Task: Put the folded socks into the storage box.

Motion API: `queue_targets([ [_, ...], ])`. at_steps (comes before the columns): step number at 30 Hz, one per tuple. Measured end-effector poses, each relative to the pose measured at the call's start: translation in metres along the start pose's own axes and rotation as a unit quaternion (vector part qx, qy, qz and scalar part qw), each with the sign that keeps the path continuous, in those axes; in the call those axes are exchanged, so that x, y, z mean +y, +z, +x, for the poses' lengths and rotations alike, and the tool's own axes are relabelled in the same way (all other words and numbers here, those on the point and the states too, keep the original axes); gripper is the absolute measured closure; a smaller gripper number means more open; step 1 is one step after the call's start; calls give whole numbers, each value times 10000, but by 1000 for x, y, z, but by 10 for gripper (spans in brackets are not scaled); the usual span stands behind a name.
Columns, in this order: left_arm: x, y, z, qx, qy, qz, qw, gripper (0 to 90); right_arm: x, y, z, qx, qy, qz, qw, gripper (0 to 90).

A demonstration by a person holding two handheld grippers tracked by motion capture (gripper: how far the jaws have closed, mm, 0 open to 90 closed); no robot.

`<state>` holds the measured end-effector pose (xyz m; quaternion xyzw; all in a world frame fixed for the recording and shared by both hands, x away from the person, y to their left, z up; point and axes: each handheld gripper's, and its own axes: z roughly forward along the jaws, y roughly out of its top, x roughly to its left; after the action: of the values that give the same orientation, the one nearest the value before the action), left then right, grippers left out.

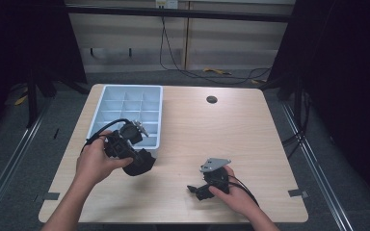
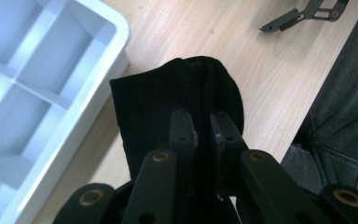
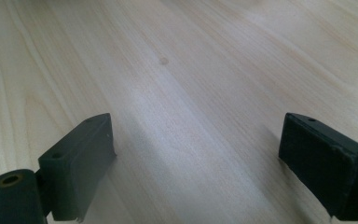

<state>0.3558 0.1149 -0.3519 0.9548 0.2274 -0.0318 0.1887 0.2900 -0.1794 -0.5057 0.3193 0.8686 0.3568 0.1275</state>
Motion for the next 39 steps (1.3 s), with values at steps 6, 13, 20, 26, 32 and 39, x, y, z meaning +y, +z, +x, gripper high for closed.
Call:
queue_targets([
  [6,5,-13,6,71,-12,36,10000,815,0,0,0,-4,1,-3,10000,97],
  [13,11,-28,13,130,-70,30,9999,815,0,0,0,-3,0,-3,10000,97],
  [20,21,-37,23,231,-167,-21,9996,815,0,0,0,-6,-2,-4,10000,97],
  [26,33,-37,31,288,-241,-18,9993,815,0,0,0,0,1,-1,10000,97],
  [32,40,-34,41,384,-339,21,9987,814,0,0,0,-8,-1,-4,10000,97],
  [39,45,-30,55,467,-465,2,9978,814,0,0,0,-3,-2,-4,10000,97],
])
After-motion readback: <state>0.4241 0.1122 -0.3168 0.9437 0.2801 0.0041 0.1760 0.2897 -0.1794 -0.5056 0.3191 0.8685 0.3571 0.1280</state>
